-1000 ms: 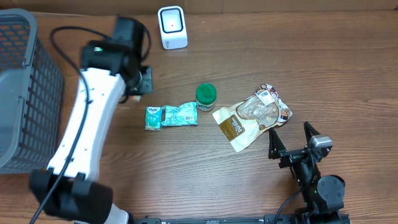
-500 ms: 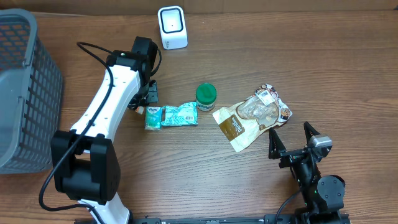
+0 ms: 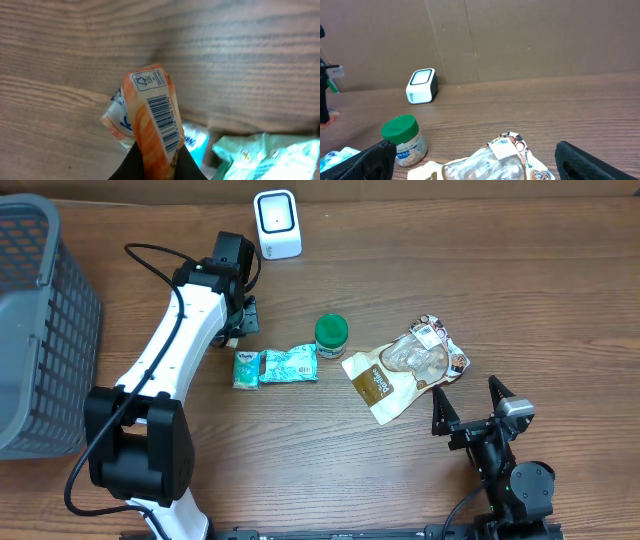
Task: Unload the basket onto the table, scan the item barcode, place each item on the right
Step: 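Place the orange pack on the table left of the green packets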
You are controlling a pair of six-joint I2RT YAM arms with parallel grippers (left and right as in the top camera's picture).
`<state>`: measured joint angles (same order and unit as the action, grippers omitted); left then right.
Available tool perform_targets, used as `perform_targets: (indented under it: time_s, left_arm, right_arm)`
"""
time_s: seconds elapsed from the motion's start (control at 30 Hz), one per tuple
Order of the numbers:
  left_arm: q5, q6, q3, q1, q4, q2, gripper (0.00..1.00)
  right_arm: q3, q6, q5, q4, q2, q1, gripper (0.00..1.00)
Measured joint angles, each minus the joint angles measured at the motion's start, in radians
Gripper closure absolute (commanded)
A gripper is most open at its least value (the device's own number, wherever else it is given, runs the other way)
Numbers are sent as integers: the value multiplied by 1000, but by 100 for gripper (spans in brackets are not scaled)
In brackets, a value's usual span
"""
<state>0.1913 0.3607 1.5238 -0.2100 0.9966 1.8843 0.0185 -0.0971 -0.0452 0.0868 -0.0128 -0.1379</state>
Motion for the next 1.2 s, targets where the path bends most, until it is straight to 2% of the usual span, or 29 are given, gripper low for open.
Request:
perform_targets:
  time_s: [0.13, 0.27, 0.33, 0.37, 0.4, 0.43, 0.47, 0.53, 0.87, 1.0, 1.2]
  left_arm:
    - [0, 37, 0, 0, -14, 15, 96]
    - [0, 124, 0, 0, -29, 54, 96]
    - [0, 174, 0, 0, -34, 75, 92]
    - [0, 197, 0, 0, -34, 84, 82]
    - [0, 222, 0, 0, -36, 96, 54]
    - [-1, 234, 0, 0, -36, 101, 39]
    - [-1, 248, 0, 0, -35, 110, 27]
    - [-4, 270, -1, 0, -29, 117, 10]
    - [-8, 287, 2, 0, 52, 108, 6]
    - [-9, 226, 47, 0, 147, 31, 1]
    - [-24, 83, 190, 13, 226, -202, 0]
  right_arm:
    - [0, -1, 0, 0, 0, 0, 0]
    - [0, 0, 0, 1, 0, 0, 0]
    - [0, 0, 0, 0, 0, 0, 0]
    - [0, 0, 0, 0, 0, 0, 0]
    - [0, 0, 0, 0, 0, 0, 0]
    - [0, 0, 0, 0, 0, 0, 0]
    - [0, 0, -1, 0, 0, 0, 0]
    - [0, 0, 0, 0, 0, 0, 0]
    - [0, 0, 0, 0, 0, 0, 0]
    - [0, -1, 0, 0, 0, 0, 0]
    - [0, -1, 0, 0, 0, 0, 0]
